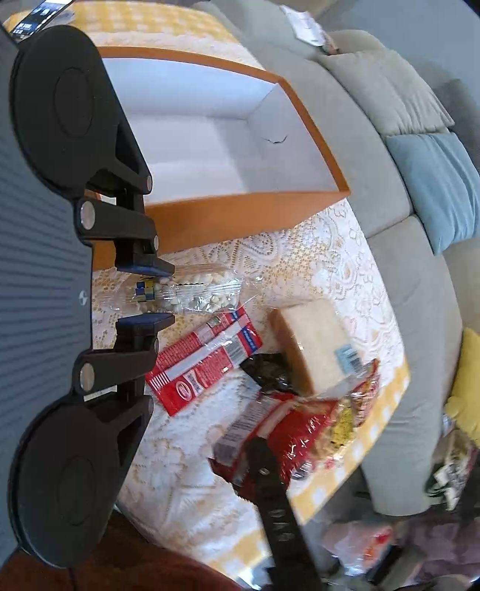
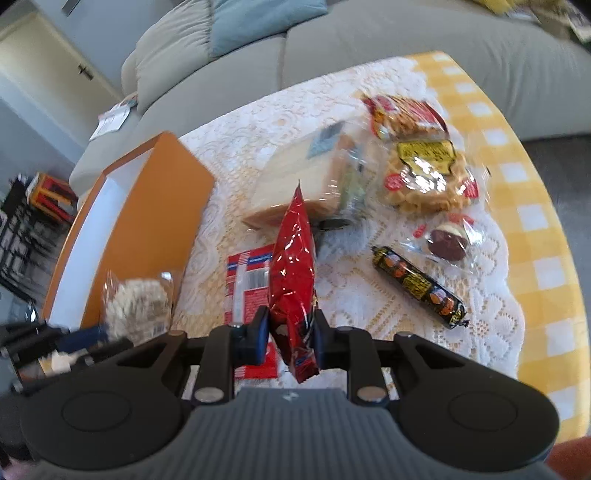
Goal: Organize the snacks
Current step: 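Carry the nut bag and chip bag over the orange box with both grippers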
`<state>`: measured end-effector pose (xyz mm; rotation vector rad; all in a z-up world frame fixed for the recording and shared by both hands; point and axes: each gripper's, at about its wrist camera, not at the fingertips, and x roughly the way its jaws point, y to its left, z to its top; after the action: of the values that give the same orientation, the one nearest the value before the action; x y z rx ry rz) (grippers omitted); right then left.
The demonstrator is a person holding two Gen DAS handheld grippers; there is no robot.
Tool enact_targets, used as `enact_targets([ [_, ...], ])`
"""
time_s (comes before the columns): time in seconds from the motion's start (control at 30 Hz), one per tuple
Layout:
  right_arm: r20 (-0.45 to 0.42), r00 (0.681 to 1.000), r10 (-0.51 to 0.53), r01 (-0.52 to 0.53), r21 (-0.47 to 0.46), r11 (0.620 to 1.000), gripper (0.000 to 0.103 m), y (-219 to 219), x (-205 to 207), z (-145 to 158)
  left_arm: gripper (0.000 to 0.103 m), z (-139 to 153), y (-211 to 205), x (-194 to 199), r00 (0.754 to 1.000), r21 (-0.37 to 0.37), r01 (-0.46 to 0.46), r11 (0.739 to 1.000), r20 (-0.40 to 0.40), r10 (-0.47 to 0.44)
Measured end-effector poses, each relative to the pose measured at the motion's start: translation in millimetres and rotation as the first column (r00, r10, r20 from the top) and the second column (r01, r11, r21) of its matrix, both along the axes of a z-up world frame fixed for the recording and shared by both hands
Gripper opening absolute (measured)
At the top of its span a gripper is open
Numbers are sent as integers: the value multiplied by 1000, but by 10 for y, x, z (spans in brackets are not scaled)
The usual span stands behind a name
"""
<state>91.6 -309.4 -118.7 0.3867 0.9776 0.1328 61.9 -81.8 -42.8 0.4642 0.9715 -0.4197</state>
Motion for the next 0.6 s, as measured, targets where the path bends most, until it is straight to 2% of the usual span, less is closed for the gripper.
enact_targets([
  [0.17, 94, 994, 48, -45, -32, 998, 21, 272, -82, 394, 23, 340, 208, 48, 999, -116, -38, 993, -23, 36],
  [0.33, 147, 983, 110, -103, -54, 993, 21, 582, -59, 725, 23, 668, 485, 52, 996, -197, -86, 977, 10, 90],
  [0.43, 165, 976, 139, -139, -12, 990, 21, 744, -11, 856, 23, 779, 669, 114, 991, -214, -125, 969, 27, 134],
  [0.6, 189, 966, 176, -189, 54, 981, 21, 1136, 121, 983, 23, 779, 1001, 350, 975, -184, -207, 961, 46, 218],
])
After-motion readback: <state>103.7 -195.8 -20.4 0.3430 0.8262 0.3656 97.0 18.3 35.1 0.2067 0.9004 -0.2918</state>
